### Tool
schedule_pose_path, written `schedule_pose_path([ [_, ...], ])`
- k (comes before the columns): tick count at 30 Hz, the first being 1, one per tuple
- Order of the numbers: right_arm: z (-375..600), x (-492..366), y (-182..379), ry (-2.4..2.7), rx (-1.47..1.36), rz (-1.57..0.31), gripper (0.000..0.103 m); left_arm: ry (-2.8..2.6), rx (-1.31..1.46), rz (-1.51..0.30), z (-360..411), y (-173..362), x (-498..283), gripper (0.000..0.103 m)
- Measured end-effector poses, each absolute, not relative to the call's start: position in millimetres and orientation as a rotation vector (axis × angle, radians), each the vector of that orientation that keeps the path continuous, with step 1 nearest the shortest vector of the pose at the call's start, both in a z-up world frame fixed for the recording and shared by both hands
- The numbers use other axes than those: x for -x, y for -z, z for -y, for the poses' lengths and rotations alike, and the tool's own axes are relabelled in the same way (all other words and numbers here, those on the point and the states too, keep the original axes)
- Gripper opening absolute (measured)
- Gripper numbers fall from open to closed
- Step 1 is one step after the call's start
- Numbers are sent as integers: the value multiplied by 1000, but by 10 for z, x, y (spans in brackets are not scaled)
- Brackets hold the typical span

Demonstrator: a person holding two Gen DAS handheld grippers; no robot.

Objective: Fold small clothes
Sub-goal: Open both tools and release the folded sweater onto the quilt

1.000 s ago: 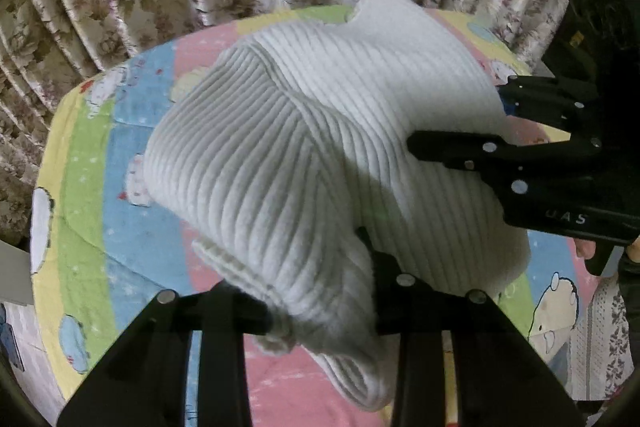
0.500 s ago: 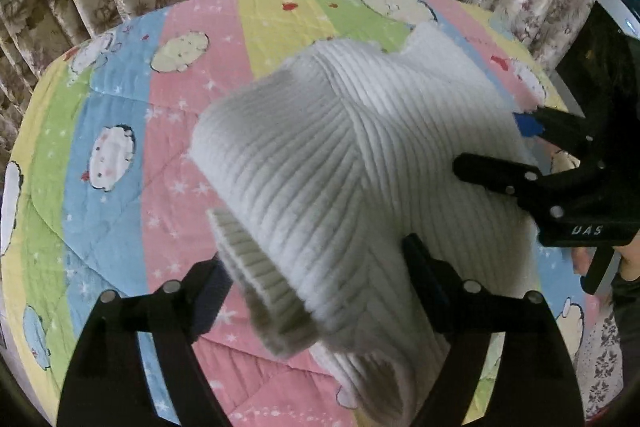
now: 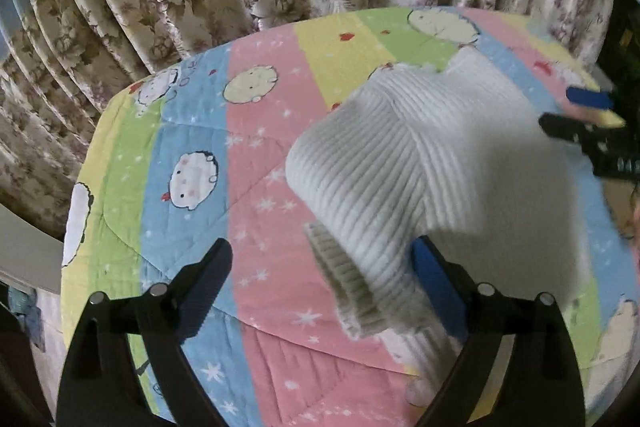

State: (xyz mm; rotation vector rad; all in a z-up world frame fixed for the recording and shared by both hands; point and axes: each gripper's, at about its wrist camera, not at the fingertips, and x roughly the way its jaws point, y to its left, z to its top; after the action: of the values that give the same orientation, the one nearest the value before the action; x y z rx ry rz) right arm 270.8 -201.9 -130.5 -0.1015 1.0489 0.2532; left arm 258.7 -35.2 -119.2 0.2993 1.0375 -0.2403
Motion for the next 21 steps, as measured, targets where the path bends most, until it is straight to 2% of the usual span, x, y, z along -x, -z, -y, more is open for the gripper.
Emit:
schedule_pose_path([
  [7,1971,-2823,1489,-217,220,-1060,89,262,-259,-1022,140,1322,-2643,102],
  [13,1983,-2714,1304,-244,174,-1017,83,272,-221,-1019,138,1226,-2620,101],
  [17,1985,-2424,970,-270,121,-953,97,249,-196,-1009,105,1085,-2483,101],
  [21,1974,-2024,730,-284,66,-912,100,231,-150,-1003,24,972,-2244,101],
])
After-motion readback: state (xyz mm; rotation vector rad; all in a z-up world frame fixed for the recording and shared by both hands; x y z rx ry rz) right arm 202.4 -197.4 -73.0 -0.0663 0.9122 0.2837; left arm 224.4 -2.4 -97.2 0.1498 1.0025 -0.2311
